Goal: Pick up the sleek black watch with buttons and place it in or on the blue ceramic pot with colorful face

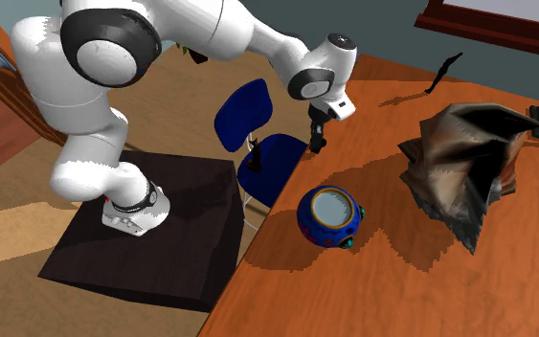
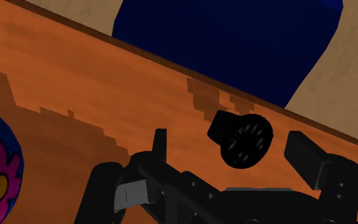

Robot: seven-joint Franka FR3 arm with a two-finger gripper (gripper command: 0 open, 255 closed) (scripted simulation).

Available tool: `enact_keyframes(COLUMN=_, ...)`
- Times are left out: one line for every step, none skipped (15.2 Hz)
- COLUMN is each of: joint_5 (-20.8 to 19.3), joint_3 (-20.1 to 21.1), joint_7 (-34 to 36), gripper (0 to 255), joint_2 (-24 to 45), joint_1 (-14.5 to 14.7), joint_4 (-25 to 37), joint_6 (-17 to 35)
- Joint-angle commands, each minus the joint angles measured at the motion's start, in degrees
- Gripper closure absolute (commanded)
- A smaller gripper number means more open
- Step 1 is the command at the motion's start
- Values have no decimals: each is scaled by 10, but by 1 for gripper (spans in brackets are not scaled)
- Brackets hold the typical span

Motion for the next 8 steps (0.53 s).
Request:
enact_keyframes(joint_5=-20, joint_3=-3, joint_7=20, gripper=0, joint_2=48, joint_1=15, joint_4=42, joint_6=4)
enact_keyframes(joint_5=-28, joint_3=-6, joint_7=28, gripper=0, joint_2=71, joint_1=23, joint_4=65, joint_6=2)
enact_keyframes(joint_5=-36, joint_3=-9, joint_7=35, gripper=0, joint_2=95, joint_1=31, joint_4=90, joint_6=-1)
enact_keyframes(joint_5=-41, joint_3=-11, joint_7=41, gripper=0, joint_2=114, joint_1=37, joint_4=110, joint_6=-3)
enact_keyframes(joint_5=-42, joint_3=-12, joint_7=41, gripper=0, joint_2=118, joint_1=38, joint_4=108, joint_6=3)
enact_keyframes(joint_5=-44, joint_3=-13, joint_7=42, gripper=0, joint_2=122, joint_1=39, joint_4=106, joint_6=9)
enact_keyframes(joint_5=-45, joint_3=-14, joint_7=43, gripper=0, joint_2=126, joint_1=39, joint_4=105, joint_6=15)
enact_keyframes(joint_5=-46, joint_3=-15, joint_7=44, gripper=0, joint_2=131, joint_1=40, joint_4=103, joint_6=20)
